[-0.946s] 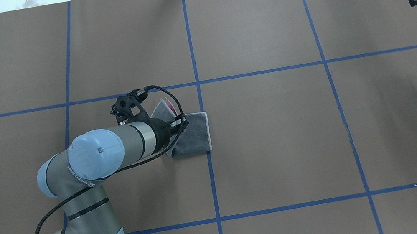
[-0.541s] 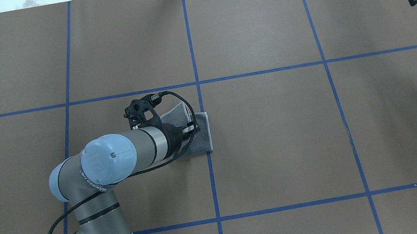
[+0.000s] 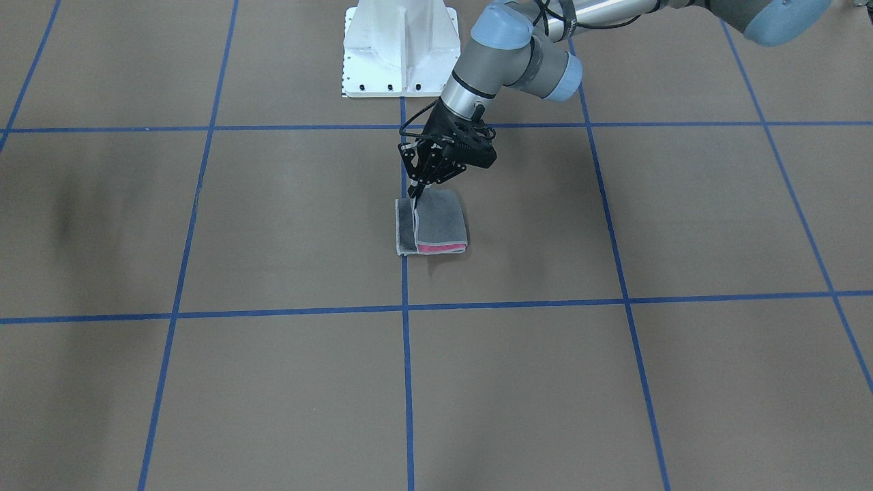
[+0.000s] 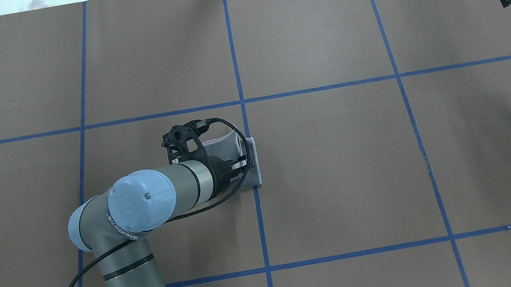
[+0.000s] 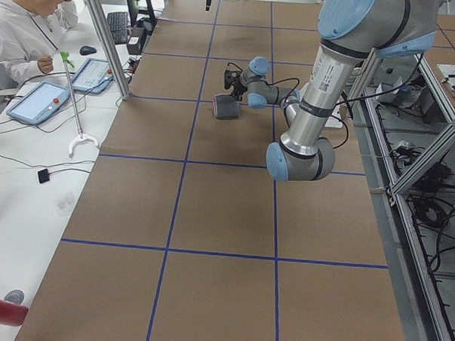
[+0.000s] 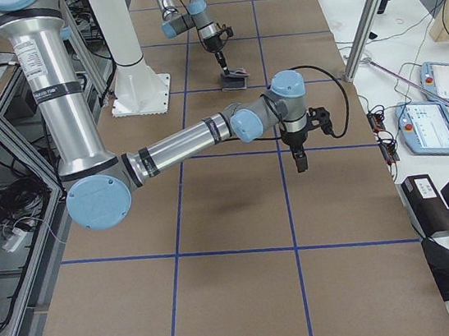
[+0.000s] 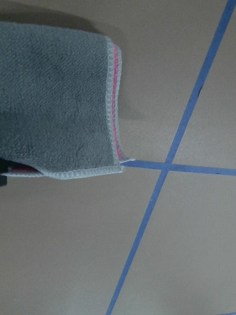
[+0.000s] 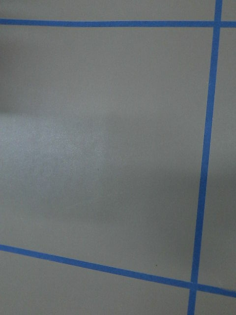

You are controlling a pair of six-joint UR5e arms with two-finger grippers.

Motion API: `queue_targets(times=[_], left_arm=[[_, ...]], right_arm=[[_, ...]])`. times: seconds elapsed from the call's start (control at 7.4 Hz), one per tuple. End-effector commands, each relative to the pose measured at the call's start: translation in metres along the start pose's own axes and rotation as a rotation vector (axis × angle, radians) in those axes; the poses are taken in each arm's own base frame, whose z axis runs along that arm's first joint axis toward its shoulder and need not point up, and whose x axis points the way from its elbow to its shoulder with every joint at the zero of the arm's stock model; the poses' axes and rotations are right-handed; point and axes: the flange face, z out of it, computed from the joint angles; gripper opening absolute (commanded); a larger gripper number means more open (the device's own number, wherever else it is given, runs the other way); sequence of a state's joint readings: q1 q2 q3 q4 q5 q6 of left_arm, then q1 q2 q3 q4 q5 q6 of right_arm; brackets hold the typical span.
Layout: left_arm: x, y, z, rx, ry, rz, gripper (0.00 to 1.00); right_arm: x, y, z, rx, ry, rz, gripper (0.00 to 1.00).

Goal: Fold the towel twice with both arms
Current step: 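Lay the folded end down with the left gripper and press it flat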

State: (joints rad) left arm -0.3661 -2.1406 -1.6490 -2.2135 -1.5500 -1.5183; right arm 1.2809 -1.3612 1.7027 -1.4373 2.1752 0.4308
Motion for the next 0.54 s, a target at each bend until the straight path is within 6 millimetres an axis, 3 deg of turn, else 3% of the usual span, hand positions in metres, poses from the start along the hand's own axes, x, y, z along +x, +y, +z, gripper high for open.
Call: queue_targets(times=[0.0, 0.41], left_arm=[[0.0088, 0.0035, 0.0104, -0.005, -0.003, 0.009, 0.00], [0.0120, 0.0045, 0.0152, -0.007, -0.006, 0.009, 0.00]], right_arm=[[-0.0003, -0.0002, -0.0002, 0.000, 0.000, 0.000, 1.00], [-0.0003, -0.0002, -0.0002, 0.000, 0.000, 0.000, 1.00]])
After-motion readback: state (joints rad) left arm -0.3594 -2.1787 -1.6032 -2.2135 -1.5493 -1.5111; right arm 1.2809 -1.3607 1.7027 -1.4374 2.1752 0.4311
